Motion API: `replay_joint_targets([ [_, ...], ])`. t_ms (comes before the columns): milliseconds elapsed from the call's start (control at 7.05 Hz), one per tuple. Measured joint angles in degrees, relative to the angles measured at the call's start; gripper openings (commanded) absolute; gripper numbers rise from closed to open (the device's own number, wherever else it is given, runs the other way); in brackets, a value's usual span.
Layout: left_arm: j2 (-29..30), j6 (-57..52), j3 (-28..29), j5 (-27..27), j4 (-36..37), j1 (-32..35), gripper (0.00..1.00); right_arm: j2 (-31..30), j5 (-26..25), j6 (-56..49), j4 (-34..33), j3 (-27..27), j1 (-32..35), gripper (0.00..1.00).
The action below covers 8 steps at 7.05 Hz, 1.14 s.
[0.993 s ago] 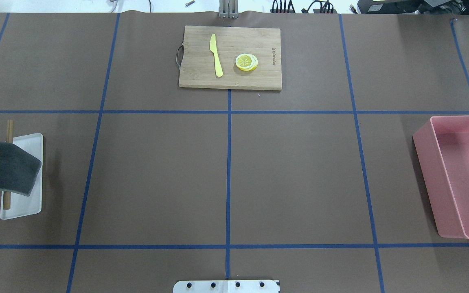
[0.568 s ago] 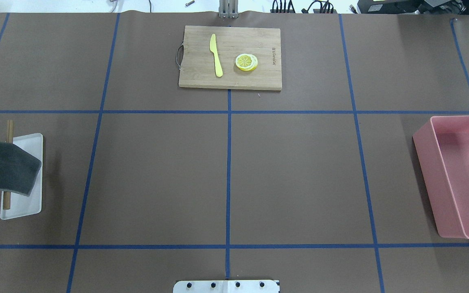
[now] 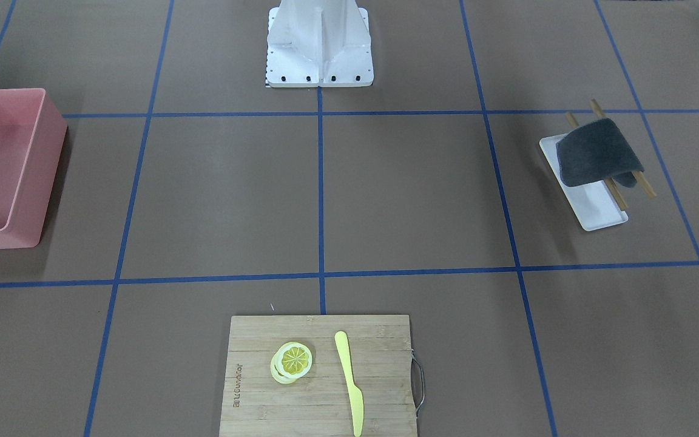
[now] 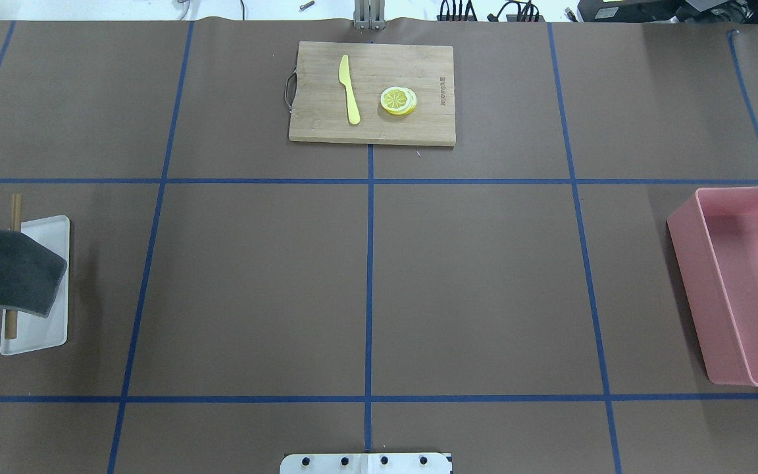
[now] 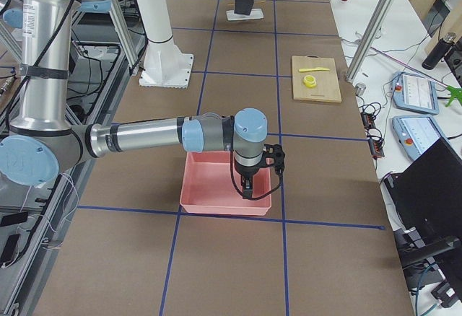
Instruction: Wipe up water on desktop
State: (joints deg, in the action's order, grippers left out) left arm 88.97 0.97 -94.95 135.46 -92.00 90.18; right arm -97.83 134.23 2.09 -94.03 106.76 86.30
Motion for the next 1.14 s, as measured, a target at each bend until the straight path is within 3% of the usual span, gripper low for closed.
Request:
replay_joint_targets([
  [568,0.20,1.12,-1.19,0.84,-0.27,-1.09,0.98,0.44,0.48,0.09,0.17,0.42,-0.84,1.00],
  [1135,-1.51,25.38,-12.21,2.92,-0.70,-13.53,0.98,0.67,4.05,-0.12,0.33,2.68,-2.75,1.00],
])
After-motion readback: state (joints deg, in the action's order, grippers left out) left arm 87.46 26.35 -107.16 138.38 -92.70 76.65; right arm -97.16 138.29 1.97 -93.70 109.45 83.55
